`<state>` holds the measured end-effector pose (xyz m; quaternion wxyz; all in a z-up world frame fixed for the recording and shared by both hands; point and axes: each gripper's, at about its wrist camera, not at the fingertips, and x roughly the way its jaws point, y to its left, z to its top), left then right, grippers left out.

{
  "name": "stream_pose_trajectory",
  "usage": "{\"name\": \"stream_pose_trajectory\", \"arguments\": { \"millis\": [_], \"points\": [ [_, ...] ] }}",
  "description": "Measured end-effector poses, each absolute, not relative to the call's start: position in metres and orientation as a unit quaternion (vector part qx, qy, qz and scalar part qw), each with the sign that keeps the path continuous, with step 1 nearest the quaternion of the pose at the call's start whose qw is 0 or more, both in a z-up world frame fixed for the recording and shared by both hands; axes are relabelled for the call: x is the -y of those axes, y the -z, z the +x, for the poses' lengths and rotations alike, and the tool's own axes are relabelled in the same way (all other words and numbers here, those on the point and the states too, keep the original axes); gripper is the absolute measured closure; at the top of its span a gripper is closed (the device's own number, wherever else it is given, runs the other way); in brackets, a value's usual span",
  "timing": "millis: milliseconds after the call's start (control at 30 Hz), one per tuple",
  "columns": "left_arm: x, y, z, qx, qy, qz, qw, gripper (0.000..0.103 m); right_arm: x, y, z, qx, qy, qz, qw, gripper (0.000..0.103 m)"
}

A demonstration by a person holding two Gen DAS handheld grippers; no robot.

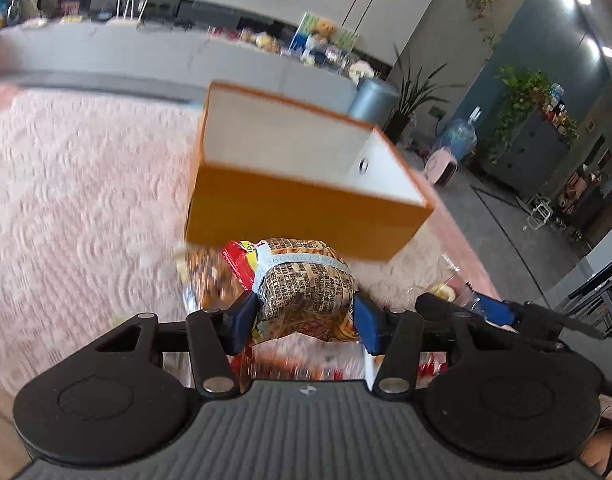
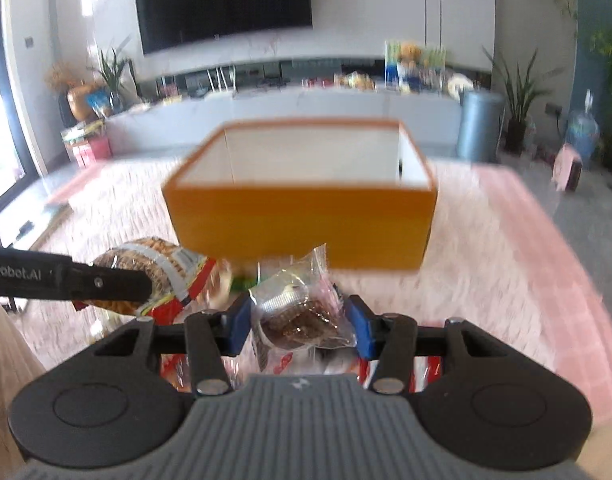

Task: Organize snacks
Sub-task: 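Carry both bags over the orange box and open both tools to drop them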

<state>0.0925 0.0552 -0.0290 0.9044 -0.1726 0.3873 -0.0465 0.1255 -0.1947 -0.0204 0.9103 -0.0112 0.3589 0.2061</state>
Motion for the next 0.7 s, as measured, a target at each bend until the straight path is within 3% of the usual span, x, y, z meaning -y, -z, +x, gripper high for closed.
{"name": "stream_pose_trajectory", "arguments": {
  "millis": [300, 700],
  "points": [
    [-0.058, -0.018, 0.132, -0.359, 0.031, -0.143, 0.922, 0.044, 0.183, -0.03, 0.166, -0.31, -0.216, -0.032, 0.925, 0.054],
    [-0.057, -0.015, 0.202, -0.376, 0.022, -0.106, 0.92, 0.044, 0.152, -0.028, 0.243, -0.311, -0.217, -0.056, 0.924, 0.054]
  ]
}}
